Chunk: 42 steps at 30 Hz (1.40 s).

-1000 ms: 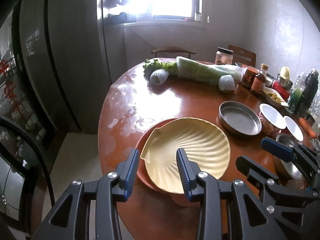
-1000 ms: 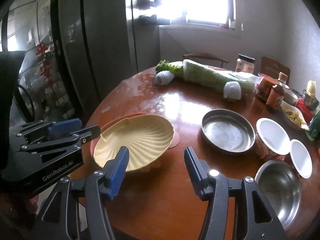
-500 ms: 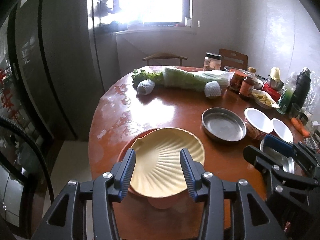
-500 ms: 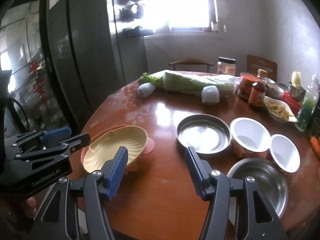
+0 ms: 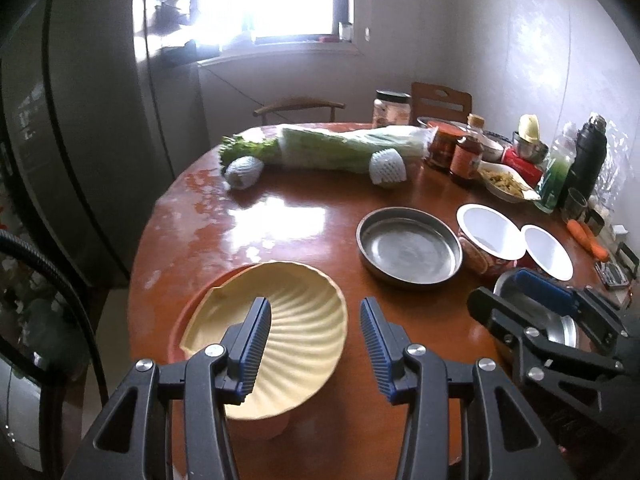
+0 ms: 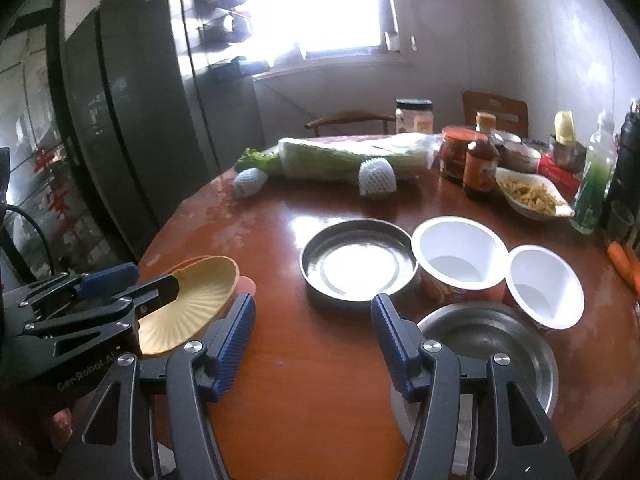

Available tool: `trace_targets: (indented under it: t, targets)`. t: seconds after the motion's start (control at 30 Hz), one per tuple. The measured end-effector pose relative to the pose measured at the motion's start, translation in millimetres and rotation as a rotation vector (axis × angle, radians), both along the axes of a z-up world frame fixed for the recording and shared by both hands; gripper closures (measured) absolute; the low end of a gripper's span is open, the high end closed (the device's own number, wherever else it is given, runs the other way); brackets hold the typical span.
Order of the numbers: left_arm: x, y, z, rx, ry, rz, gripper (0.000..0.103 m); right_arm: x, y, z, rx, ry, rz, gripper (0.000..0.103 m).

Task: Organize plates and bowls
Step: 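Move the left tool to the grey metal tray and grasp its rim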

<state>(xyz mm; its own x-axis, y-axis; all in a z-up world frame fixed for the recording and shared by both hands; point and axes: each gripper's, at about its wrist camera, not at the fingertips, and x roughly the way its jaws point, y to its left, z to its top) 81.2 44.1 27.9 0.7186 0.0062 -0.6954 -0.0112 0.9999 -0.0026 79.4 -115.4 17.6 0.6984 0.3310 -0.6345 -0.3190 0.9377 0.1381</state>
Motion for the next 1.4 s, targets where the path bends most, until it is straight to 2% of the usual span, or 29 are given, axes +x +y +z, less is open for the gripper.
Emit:
trace_targets:
  t: [0.33,0.5,0.7,0.93,1.4]
  targets:
    - [47,-30,-20,-0.004,0.073,-0.061,0.057,35,-27,-21,0.027,0.061,-0.078,0.041]
    - [74,-33,-21,-0.012,0.101,-0.05,0.057,54,-34,-28,0.047,0.104,-0.089,0.041]
    - [104,-23,-21,-0.023,0.147,-0.004,0.057,79,-28,-34,0.008,0.15,-0.089,0.041]
    - [146,-26,-23,-0.02,0.217,-0.025,0.057,104,-22,-46,-0.021,0.236,-0.095,0.041]
    - [194,-37,-62,-0.029,0.356,-0.047,0.057,140,-19,-71,-0.106,0.358,-0.105,0.041]
